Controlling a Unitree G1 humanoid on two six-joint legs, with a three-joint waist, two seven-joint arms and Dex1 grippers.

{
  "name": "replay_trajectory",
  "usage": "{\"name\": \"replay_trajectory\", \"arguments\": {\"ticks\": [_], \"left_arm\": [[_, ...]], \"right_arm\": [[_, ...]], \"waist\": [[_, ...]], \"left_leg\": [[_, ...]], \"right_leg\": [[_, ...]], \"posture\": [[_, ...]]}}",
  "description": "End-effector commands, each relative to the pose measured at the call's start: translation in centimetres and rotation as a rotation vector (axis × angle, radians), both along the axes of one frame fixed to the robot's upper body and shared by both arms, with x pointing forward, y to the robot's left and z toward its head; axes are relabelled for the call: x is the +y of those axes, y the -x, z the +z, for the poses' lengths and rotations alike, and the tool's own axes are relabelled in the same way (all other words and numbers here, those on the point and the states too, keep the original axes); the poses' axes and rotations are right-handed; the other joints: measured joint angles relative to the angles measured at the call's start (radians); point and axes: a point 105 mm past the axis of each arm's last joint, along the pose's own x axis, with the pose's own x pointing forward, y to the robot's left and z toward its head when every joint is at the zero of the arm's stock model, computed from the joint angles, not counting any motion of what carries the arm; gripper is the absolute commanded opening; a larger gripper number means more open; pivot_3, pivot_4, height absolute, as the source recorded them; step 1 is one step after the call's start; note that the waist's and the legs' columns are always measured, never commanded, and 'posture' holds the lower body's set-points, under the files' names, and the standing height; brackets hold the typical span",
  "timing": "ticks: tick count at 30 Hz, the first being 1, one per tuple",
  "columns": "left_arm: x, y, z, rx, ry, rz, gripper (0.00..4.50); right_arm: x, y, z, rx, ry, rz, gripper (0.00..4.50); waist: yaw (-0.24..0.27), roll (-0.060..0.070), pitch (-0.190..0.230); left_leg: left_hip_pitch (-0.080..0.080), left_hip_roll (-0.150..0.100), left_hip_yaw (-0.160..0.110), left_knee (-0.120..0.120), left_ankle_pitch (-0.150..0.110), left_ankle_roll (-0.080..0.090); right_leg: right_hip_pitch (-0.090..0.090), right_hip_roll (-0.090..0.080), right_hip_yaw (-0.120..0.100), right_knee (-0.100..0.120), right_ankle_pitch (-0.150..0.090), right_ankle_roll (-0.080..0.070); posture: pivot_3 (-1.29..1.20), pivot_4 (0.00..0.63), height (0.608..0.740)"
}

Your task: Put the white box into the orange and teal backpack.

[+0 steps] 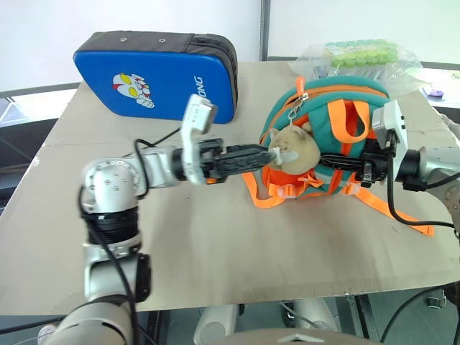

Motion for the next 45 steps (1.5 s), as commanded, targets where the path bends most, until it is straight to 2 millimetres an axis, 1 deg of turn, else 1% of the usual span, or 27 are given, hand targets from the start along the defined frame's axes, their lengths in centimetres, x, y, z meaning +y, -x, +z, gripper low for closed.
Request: {"name": "replay_trajectory", "arguments": {"ticks": [1, 2, 5, 6, 8, 9, 10, 12, 13, 14, 15, 17, 20, 21, 23, 26, 29, 31, 33, 36, 37, 39, 40, 42, 43, 44, 45], "left_arm": [[-2.0, -0.3, 0.4, -0.011, -0.014, 0.018, 4.3], [-2.4, -0.8, 0.5, 0.002, 0.006, 0.047, 4.08], [-2.7, -0.7, 0.3, 0.0, 0.002, 0.03, 3.2], [-2.5, -0.7, 0.3, -0.006, -0.002, 0.03, 2.68], [-2.1, -0.7, 0.4, -0.017, 0.0, 0.038, 2.35], [-1.6, -0.7, 0.5, -0.033, -0.004, 0.049, 1.75], [-0.9, -0.7, 0.7, -0.053, 0.0, 0.06, 1.56], [1.1, -0.4, 2.3, -0.099, 0.077, 0.07, 0.74], [2.7, -0.1, 3.0, -0.114, 0.106, 0.081, 0.5], [4.0, 0.0, 3.3, -0.126, 0.112, 0.099, 0.16], [5.4, -0.1, 2.9, -0.124, 0.093, 0.139, 0.07], [7.5, -0.6, 0.9, -0.071, 0.034, 0.226, 0.06], [9.6, -1.3, -3.4, 0.011, -0.094, 0.351, 0.06], [10.6, -2.1, -6.5, 0.064, -0.184, 0.445, 0.06], [11.9, -2.7, -10.8, 0.113, -0.3, 0.554, 0.06], [12.0, -3.0, -13.6, 0.092, -0.354, 0.6, 0.06], [10.8, -3.3, -12.8, 0.022, -0.306, 0.588, 0.06], [10.0, -3.9, -10.8, -0.091, -0.249, 0.595, 0.06], [9.9, -4.8, -8.5, -0.18, -0.19, 0.638, 0.06], [9.6, -4.4, -6.6, -0.304, -0.176, 0.602, 0.06], [9.6, -4.2, -6.4, -0.337, -0.187, 0.588, 0.06], [9.5, -3.2, -6.4, -0.404, -0.208, 0.55, 0.06], [9.5, -2.6, -6.4, -0.413, -0.206, 0.536, 1.08], [9.4, -1.1, -6.8, -0.433, -0.227, 0.512, 1.83], [9.4, -0.3, -7.0, -0.434, -0.232, 0.511, 2.0], [9.5, 0.3, -7.2, -0.436, -0.234, 0.516, 2.67], [9.6, 1.0, -7.4, -0.435, -0.24, 0.521, 2.95]], "right_arm": [[0.2, 0.6, 1.3, -0.057, -0.002, 0.018, 0.0], [0.0, 0.6, 1.3, -0.059, -0.002, 0.012, 0.0], [-0.4, 0.3, 1.6, -0.075, -0.018, -0.026, 0.0], [-0.6, 0.2, 1.8, -0.086, -0.031, -0.043, 0.0], [-0.9, -0.1, 2.2, -0.098, -0.054, -0.075, 0.0], [-1.3, -0.4, 2.6, -0.101, -0.081, -0.108, 0.0], [-1.7, -0.8, 3.0, -0.105, -0.112, -0.141, 0.0], [-3.0, -1.7, 4.0, -0.117, -0.187, -0.242, 0.0], [-4.1, -2.6, 5.0, -0.133, -0.251, -0.326, 0.0], [-5.1, -3.3, 5.8, -0.145, -0.307, -0.403, 0.0], [-6.3, -3.9, 6.6, -0.162, -0.363, -0.48, 0.0], [-7.9, -4.5, 7.6, -0.175, -0.459, -0.572, 0.0], [-9.3, -5.0, 8.0, -0.167, -0.523, -0.659, 0.0], [-10.0, -5.3, 8.3, -0.162, -0.569, -0.703, 0.0], [-10.8, -5.6, 8.6, -0.153, -0.622, -0.752, 0.0], [-10.2, -5.5, 8.7, -0.142, -0.628, -0.743, 0.0], [-7.9, -4.9, 8.3, -0.128, -0.571, -0.652, 0.0], [-5.9, -4.1, 7.3, -0.132, -0.468, -0.579, 0.0], [-3.8, -2.9, 5.2, -0.14, -0.279, -0.482, 0.0], [-4.0, -2.5, 3.3, -0.146, -0.162, -0.464, 0.0], [-4.3, -2.3, 3.0, -0.152, -0.15, -0.465, 0.7], [-5.1, -1.7, 1.9, -0.153, -0.074, -0.453, 1.37], [-5.6, -1.1, 1.0, -0.147, -0.021, -0.442, 1.95], [-6.8, 0.1, -0.8, -0.107, 0.047, -0.442, 2.76], [-7.5, 0.9, -1.8, -0.086, 0.089, -0.436, 2.93], [-8.0, 1.6, -2.6, -0.077, 0.127, -0.429, 3.58], [-8.6, 2.0, -3.0, -0.07, 0.138, -0.442, 3.88]], "waist": [[-0.004, 0.0, 0.0], [-0.004, 0.0, 0.0], [-0.004, 0.0, 0.0], [-0.004, 0.0, 0.0], [-0.003, 0.0, 0.0], [-0.003, 0.0, 0.0], [-0.002, 0.0, 0.0], [-0.005, 0.001, 0.0], [-0.007, 0.001, 0.0], [-0.008, 0.001, 0.0], [-0.012, 0.001, 0.0], [-0.011, 0.001, 0.0], [-0.005, 0.002, -0.001], [-0.004, 0.002, -0.001], [-0.001, 0.002, -0.001], [0.008, 0.001, -0.001], [0.01, 0.002, -0.001], [0.01, 0.002, -0.001], [0.012, 0.002, -0.001], [0.011, 0.001, -0.001], [0.006, 0.002, -0.001], [-0.001, 0.002, -0.001], [-0.004, 0.002, -0.001], [-0.005, 0.002, -0.001], [-0.004, 0.002, -0.001], [-0.002, 0.002, -0.001], [-0.001, 0.002, -0.001]], "left_leg": [[0.0, 0.0, 0.001, 0.0, 0.002, -0.003], [0.001, 0.0, 0.001, -0.001, 0.002, -0.004], [0.001, 0.0, 0.003, -0.001, 0.002, -0.004], [0.001, 0.0, 0.004, -0.001, 0.002, -0.004], [0.001, 0.0, 0.005, -0.001, 0.002, -0.004], [0.001, 0.0, 0.005, -0.001, 0.002, -0.004], [0.001, 0.0, 0.005, -0.001, 0.002, -0.004], [0.001, 0.0, 0.006, -0.001, 0.002, -0.004], [0.001, 0.0, 0.006, -0.002, 0.002, -0.004], [0.001, 0.0, 0.007, -0.002, 0.002, -0.004], [0.0, 0.0, 0.008, -0.002, 0.002, -0.004], [0.001, 0.0, 0.009, -0.003, 0.002, -0.004], [0.001, 0.0, 0.011, -0.005, 0.002, -0.004], [0.001, 0.0, 0.01, -0.005, 0.002, -0.004], [0.001, 0.0, 0.011, -0.005, 0.002, -0.004], [0.0, 0.0, 0.011, -0.005, 0.002, -0.003], [-0.001, 0.0, 0.011, -0.005, 0.0, 0.0], [-0.001, 0.0, 0.01, -0.005, 0.0, 0.001], [-0.001, 0.0, 0.009, -0.005, 0.0, 0.001], [-0.001, 0.0, 0.009, -0.005, 0.0, 0.001], [-0.001, 0.0, 0.01, -0.005, -0.001, 0.001], [-0.001, 0.0, 0.011, -0.005, -0.001, 0.001], [-0.001, 0.0, 0.011, -0.005, -0.001, 0.001], [-0.001, 0.001, 0.012, -0.005, -0.001, 0.002], [-0.001, 0.001, 0.012, -0.005, -0.002, 0.003], [-0.001, 0.001, 0.012, -0.005, -0.002, 0.003], [-0.001, 0.002, 0.012, -0.006, -0.002, 0.003]], "right_leg": [[0.0, 0.0, 0.0, 0.0, 0.0, 0.0], [0.0, 0.0, 0.001, 0.0, 0.0, 0.0], [0.0, 0.0, 0.002, 0.0, 0.0, 0.0], [-0.001, 0.0, 0.003, 0.0, 0.0, 0.0], [-0.001, -0.001, 0.003, 0.0, 0.0, 0.0], [-0.001, -0.001, 0.003, 0.0, 0.0, 0.0], [-0.001, -0.001, 0.003, 0.0, 0.0, 0.0], [-0.001, -0.001, 0.004, -0.001, 0.0, 0.0], [-0.002, -0.001, 0.005, 0.0, 0.0, 0.0], [-0.003, -0.001, 0.005, 0.0, 0.0, 0.0], [-0.004, -0.001, 0.006, 0.0, 0.0, 0.0], [-0.005, 0.0, 0.008, 0.001, 0.0, -0.001], [-0.005, -0.001, 0.009, 0.001, 0.0, -0.001], [-0.005, -0.001, 0.009, 0.001, 0.0, -0.001], [-0.005, -0.002, 0.01, 0.0, 0.0, 0.0], [-0.005, -0.003, 0.009, -0.001, 0.0, -0.001], [-0.005, -0.003, 0.009, -0.001, 0.0, -0.001], [-0.005, -0.003, 0.009, -0.001, 0.0, -0.001], [-0.006, -0.003, 0.008, -0.001, 0.0, -0.001], [-0.005, -0.002, 0.006, -0.001, 0.0, -0.001], [-0.005, -0.002, 0.006, -0.001, 0.0, -0.001], [-0.005, -0.002, 0.008, -0.001, 0.0, 0.0], [-0.005, -0.002, 0.008, -0.002, 0.0, 0.0], [-0.005, -0.002, 0.009, -0.003, 0.0, 0.0], [-0.005, -0.002, 0.009, -0.003, 0.0, 0.0], [-0.005, -0.002, 0.008, -0.004, 0.0, 0.0], [-0.005, -0.002, 0.008, -0.005, 0.0, 0.0]], "posture": [[0.0, 0.15, 0.74], [0.0, 0.15, 0.74], [0.0, 0.15, 0.74], [0.0, 0.15, 0.74], [0.0, 0.15, 0.74], [0.0, 0.15, 0.74], [0.0, 0.15, 0.74], [0.0, 0.15, 0.74], [0.0, 0.15, 0.74], [0.0, 0.15, 0.74], [0.0, 0.15, 0.74], [0.0, 0.15, 0.74], [0.0, 0.15, 0.74], [0.0, 0.15, 0.74], [0.0, 0.15, 0.74], [0.0, 0.15, 0.74], [0.0, 0.15, 0.74], [0.0, 0.15, 0.74], [0.0, 0.15, 0.74], [0.0, 0.15, 0.74], [0.0, 0.15, 0.74], [0.0, 0.15, 0.74], [0.0, 0.15, 0.74], [0.0, 0.15, 0.74], [0.0, 0.15, 0.74], [0.0, 0.15, 0.74], [0.0, 0.15, 0.74]]}}
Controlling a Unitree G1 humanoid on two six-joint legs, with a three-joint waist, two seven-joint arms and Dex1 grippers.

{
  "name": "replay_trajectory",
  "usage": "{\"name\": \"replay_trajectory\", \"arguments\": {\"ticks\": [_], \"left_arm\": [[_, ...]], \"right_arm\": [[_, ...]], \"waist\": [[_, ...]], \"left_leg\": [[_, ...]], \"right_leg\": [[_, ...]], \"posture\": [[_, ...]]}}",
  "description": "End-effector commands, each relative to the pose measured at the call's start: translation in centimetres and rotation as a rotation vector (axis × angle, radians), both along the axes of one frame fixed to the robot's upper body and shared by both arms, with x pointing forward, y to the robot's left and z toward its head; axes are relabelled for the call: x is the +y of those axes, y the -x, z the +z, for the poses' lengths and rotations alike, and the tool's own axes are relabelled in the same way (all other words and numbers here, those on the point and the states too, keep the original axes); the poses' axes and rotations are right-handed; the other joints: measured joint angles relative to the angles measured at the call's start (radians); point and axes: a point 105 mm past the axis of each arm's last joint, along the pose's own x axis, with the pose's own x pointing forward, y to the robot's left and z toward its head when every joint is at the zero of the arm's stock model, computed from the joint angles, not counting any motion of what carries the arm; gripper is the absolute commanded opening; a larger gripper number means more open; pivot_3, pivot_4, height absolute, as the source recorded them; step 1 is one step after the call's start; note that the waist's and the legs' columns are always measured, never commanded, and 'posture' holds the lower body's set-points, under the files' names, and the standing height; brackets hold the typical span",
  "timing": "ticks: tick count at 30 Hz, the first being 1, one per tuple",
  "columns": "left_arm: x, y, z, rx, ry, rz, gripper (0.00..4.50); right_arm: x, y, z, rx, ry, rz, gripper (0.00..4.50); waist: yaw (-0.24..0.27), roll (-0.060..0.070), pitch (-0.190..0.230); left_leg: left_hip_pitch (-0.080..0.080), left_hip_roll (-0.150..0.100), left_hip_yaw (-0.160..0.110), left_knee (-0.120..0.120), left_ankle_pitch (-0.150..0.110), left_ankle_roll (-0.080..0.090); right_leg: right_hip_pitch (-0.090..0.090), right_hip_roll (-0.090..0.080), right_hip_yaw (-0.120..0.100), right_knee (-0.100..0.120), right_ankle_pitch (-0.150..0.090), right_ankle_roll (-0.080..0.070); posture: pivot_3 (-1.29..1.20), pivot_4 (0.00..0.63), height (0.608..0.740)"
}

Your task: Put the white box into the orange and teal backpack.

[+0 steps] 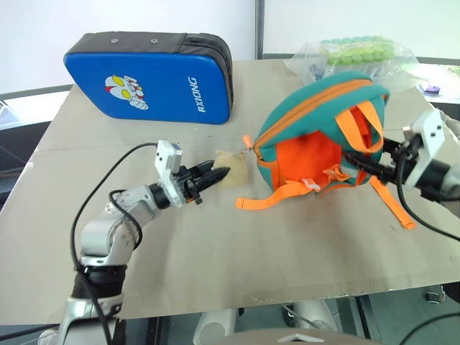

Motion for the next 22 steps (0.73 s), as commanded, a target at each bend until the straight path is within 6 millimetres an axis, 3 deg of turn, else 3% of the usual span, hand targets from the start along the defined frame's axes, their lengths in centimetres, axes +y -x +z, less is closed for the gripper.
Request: {"name": "replay_trajectory", "arguments": {"ticks": [1, 3, 4, 7, 12, 17, 22], "left_arm": [[0.5, 2.0, 1.2, -0.086, -0.034, 0.01, 3.38], [1.2, 3.5, 0.4, -0.067, -0.065, 0.026, 4.41], [1.7, 4.6, -0.2, -0.037, -0.071, 0.032, 4.47], [3.2, 6.8, -1.5, -0.004, -0.13, 0.075, 4.47], [5.7, 8.3, -2.7, 0.018, -0.189, 0.167, 4.47], [6.7, 9.1, -2.9, 0.025, -0.211, 0.207, 4.47], [7.0, 9.3, -2.8, 0.041, -0.205, 0.22, 4.47]], "right_arm": [[-1.5, 1.6, 0.5, -0.05, 0.055, 0.001, 4.35], [-2.1, 2.7, 0.3, -0.04, 0.049, 0.013, 4.5], [-2.5, 3.4, 0.1, -0.042, 0.05, 0.02, 4.5], [-3.3, 5.4, -0.9, -0.008, 0.071, 0.046, 4.5], [-5.4, 6.4, -2.3, 0.012, 0.096, -0.012, 4.5], [-6.9, 7.2, -4.0, 0.028, 0.17, -0.026, 4.5], [-7.5, 7.2, -4.2, 0.028, 0.192, -0.038, 4.5]], "waist": [[0.001, 0.0, 0.0], [0.001, 0.001, 0.0], [0.0, 0.001, 0.0], [0.001, 0.001, 0.0], [0.016, 0.001, 0.0], [0.024, 0.001, 0.0], [0.023, 0.001, 0.0]], "left_leg": [[0.0, 0.001, 0.0, 0.0, 0.0, 0.0], [0.0, 0.001, 0.002, 0.0, 0.0, 0.001], [0.0, 0.001, 0.002, 0.001, 0.0, 0.001], [0.006, 0.003, 0.003, 0.0, -0.002, 0.003], [0.009, 0.005, 0.004, 0.002, -0.003, 0.004], [0.013, 0.008, 0.01, 0.002, -0.003, 0.004], [0.013, 0.008, 0.012, 0.001, -0.003, 0.004]], "right_leg": [[0.0, 0.0, 0.0, -0.001, 0.0, 0.0], [0.0, 0.0, 0.002, -0.001, 0.0, 0.0], [0.001, 0.0, 0.002, -0.001, 0.0, 0.0], [0.007, -0.001, 0.002, -0.003, -0.001, -0.002], [0.01, -0.001, -0.001, -0.003, -0.005, 0.0], [0.013, -0.002, 0.0, -0.004, -0.005, 0.001], [0.012, -0.001, -0.001, -0.004, -0.005, 0.0]], "posture": [[0.0, 0.15, 0.74], [0.0, 0.15, 0.74], [0.0, 0.15, 0.74], [0.0, 0.15, 0.74], [0.0, 0.15, 0.74], [0.0, 0.15, 0.74], [0.0, 0.15, 0.74]]}}
